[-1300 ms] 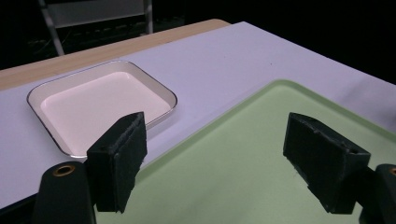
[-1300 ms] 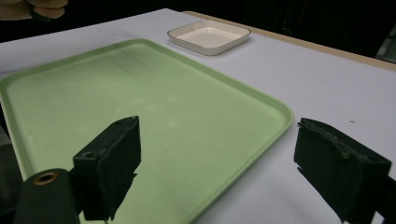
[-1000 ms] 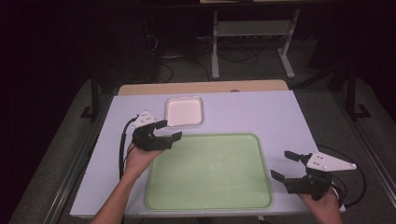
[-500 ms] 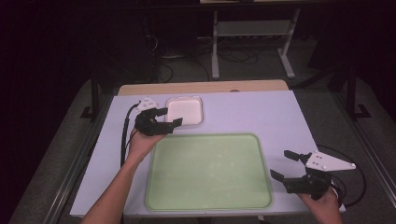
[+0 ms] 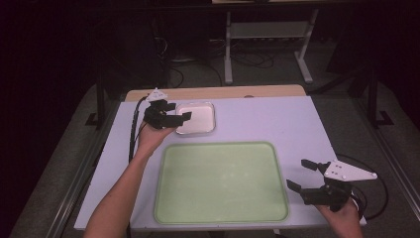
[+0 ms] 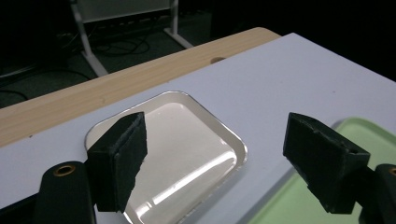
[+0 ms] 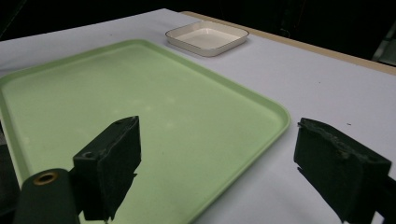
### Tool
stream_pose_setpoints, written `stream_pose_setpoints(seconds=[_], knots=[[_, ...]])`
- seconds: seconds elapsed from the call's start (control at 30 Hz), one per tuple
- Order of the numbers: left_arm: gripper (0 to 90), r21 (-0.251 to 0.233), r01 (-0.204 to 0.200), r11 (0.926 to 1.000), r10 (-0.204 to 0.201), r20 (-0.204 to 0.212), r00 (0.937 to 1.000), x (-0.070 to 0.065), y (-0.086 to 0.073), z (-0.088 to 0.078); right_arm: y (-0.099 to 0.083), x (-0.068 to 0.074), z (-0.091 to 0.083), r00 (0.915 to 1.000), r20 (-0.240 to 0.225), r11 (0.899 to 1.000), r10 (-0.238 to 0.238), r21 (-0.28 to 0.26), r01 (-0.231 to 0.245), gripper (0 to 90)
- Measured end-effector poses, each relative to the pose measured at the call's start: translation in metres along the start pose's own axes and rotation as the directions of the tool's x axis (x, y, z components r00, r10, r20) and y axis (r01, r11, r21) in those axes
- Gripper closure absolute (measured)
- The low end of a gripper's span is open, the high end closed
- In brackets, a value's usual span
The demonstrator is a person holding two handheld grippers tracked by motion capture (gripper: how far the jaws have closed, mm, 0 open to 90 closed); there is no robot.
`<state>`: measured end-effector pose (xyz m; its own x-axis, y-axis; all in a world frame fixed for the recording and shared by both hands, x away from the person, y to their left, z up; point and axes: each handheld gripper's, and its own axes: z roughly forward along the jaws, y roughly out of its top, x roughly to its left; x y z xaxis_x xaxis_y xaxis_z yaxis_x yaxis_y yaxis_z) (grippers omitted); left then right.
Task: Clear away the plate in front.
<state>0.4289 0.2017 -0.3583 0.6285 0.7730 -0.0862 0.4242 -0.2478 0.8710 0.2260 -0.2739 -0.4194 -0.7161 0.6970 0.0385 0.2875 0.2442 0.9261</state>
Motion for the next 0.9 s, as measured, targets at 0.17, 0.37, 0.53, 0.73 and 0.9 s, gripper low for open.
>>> stream_pose_setpoints(seconds=[0.17, 0.37, 0.53, 0.73, 0.9], knots=[[21.2, 0.006, 0.039, 0.9992, -0.039, -0.021, 0.999, 0.014, 0.004, 0.01, 0.0, -0.001, 0.0, 1.0, 0.001, 1.0, 0.001, 0.0, -0.001, 14.0], [21.1, 0.04, 0.08, 0.996, -0.078, -0.059, 0.9952, 0.026, -0.004, 0.024, 0.0, -0.002, 0.0, 1.0, 0.004, 1.0, 0.004, -0.001, -0.004, 14.0], [21.3, 0.043, 0.136, 0.9898, -0.131, -0.093, 0.987, 0.04, -0.012, 0.031, -0.001, -0.002, -0.001, 1.0, 0.003, 1.0, 0.008, -0.003, -0.008, 14.0], [26.5, 0.055, 0.197, 0.9788, -0.188, -0.146, 0.9714, 0.055, -0.023, 0.041, 0.001, 0.0, 0.002, 1.0, -0.003, 1.0, 0.004, -0.004, -0.004, 14.0], [34.8, 0.06, 0.265, 0.9625, -0.254, -0.145, 0.9563, 0.062, -0.031, 0.049, 0.001, 0.001, 0.002, 1.0, 0.0, 1.0, -0.002, 0.002, 0.002, 14.0]])
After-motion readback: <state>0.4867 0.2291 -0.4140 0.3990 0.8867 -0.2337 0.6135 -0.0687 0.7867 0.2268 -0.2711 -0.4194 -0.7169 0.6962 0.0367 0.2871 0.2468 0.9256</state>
